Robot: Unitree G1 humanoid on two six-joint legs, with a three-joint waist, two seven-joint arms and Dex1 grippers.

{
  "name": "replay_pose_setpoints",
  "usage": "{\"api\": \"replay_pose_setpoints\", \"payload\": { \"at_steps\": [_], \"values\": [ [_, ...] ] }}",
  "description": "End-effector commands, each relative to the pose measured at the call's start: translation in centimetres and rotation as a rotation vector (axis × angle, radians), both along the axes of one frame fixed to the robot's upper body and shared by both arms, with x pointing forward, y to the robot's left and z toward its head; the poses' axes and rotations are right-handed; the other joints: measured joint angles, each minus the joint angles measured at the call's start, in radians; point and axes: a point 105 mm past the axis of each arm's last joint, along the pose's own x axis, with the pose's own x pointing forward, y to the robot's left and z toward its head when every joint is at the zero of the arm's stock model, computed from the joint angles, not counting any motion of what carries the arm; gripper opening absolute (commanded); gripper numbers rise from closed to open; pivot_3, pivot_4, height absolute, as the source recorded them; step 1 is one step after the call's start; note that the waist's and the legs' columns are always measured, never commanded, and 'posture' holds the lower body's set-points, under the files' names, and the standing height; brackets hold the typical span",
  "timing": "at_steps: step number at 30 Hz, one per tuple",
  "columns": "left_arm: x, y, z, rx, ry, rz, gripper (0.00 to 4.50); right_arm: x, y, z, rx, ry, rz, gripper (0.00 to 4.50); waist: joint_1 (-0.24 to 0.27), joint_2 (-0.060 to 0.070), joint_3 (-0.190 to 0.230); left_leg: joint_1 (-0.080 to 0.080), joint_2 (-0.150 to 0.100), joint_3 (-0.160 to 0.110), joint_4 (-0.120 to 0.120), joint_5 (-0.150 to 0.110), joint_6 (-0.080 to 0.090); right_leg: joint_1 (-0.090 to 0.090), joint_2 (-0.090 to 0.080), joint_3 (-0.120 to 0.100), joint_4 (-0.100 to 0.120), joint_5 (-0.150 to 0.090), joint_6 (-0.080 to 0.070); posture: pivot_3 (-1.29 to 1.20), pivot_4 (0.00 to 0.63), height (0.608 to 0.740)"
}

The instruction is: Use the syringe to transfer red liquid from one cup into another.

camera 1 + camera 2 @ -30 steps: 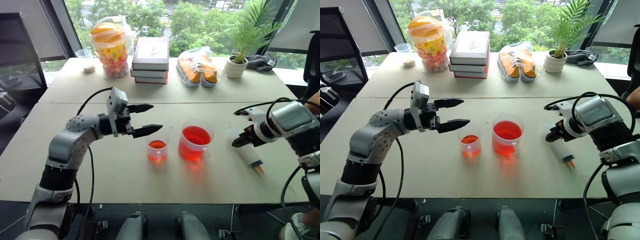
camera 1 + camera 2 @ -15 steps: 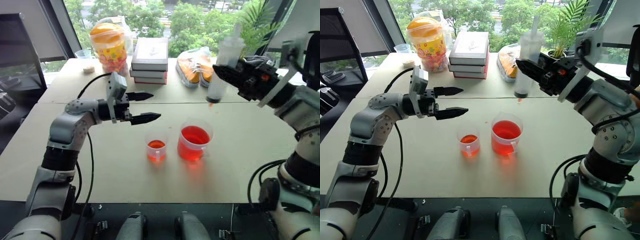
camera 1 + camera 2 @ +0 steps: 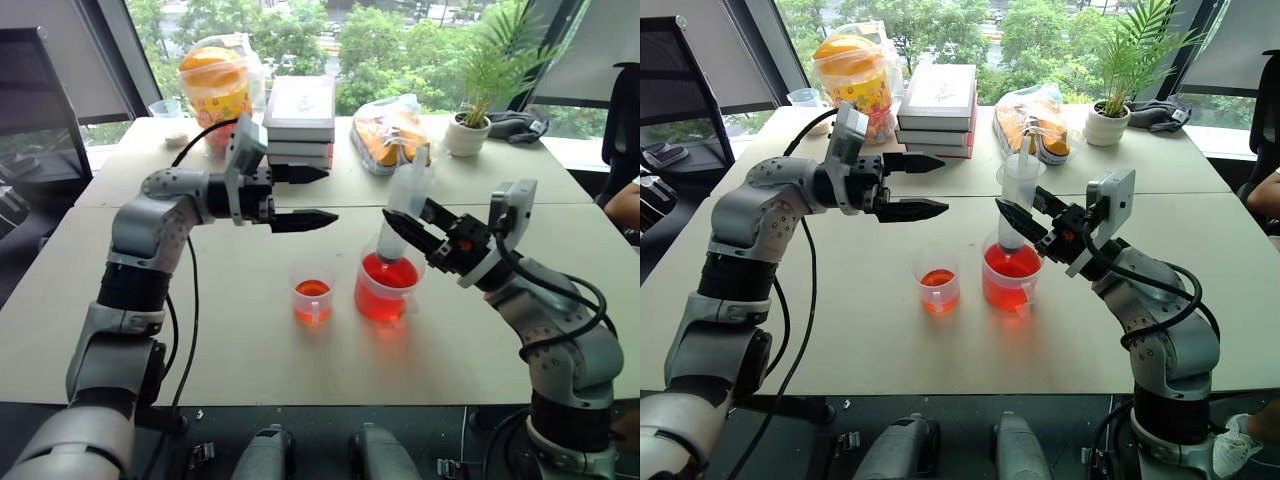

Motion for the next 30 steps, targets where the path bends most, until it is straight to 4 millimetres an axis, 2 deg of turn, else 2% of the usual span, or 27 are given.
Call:
{"api": "replay_pose_setpoints", "payload": {
  "at_steps": [1,12,15,25,30],
  "values": [
    [-1.4,-1.6,1.7,-0.006,-0.038,-0.133,4.5,-0.2,0.2,0.3,0.001,-0.059,-0.014,1.44,0.001,0.0,0.0,0.0,0.0,0.0,0.0,0.0,0.0,0.0,0.0,0.0,0.0,0.0,0.0,0.0,0.15,0.74],
    [-3.0,-4.7,2.7,-0.011,-0.017,-0.31,4.5,0.1,-0.2,-1.1,-0.025,-0.038,-0.036,1.44,0.001,0.0,0.0,0.0,0.0,0.0,0.0,0.0,0.0,0.0,0.001,0.0,0.001,0.0,0.0,0.0,0.15,0.74],
    [-3.2,-5.6,2.1,0.012,0.003,-0.336,4.5,-0.1,-0.2,-1.1,-0.032,-0.04,-0.039,1.44,0.003,0.0,0.0,0.0,0.0,0.0,0.0,0.0,0.0,0.0,0.001,0.0,0.001,0.0,0.0,0.0,0.15,0.74],
    [-2.5,-8.2,1.3,0.031,0.025,-0.317,4.5,-0.4,-0.1,-0.5,-0.043,-0.051,-0.039,1.44,0.004,0.0,0.0,0.0,0.0,0.0,0.0,0.0,0.0,0.0,0.001,0.0,0.001,0.0,0.0,0.0,0.15,0.74],
    [-2.2,-8.8,1.2,0.028,0.025,-0.305,4.5,-0.4,0.1,-0.5,-0.048,-0.05,-0.038,1.44,0.002,0.0,0.0,0.0,0.0,0.0,0.0,0.0,0.0,0.0,0.002,0.001,0.001,0.0,0.0,0.0,0.15,0.74]
  ]
}}
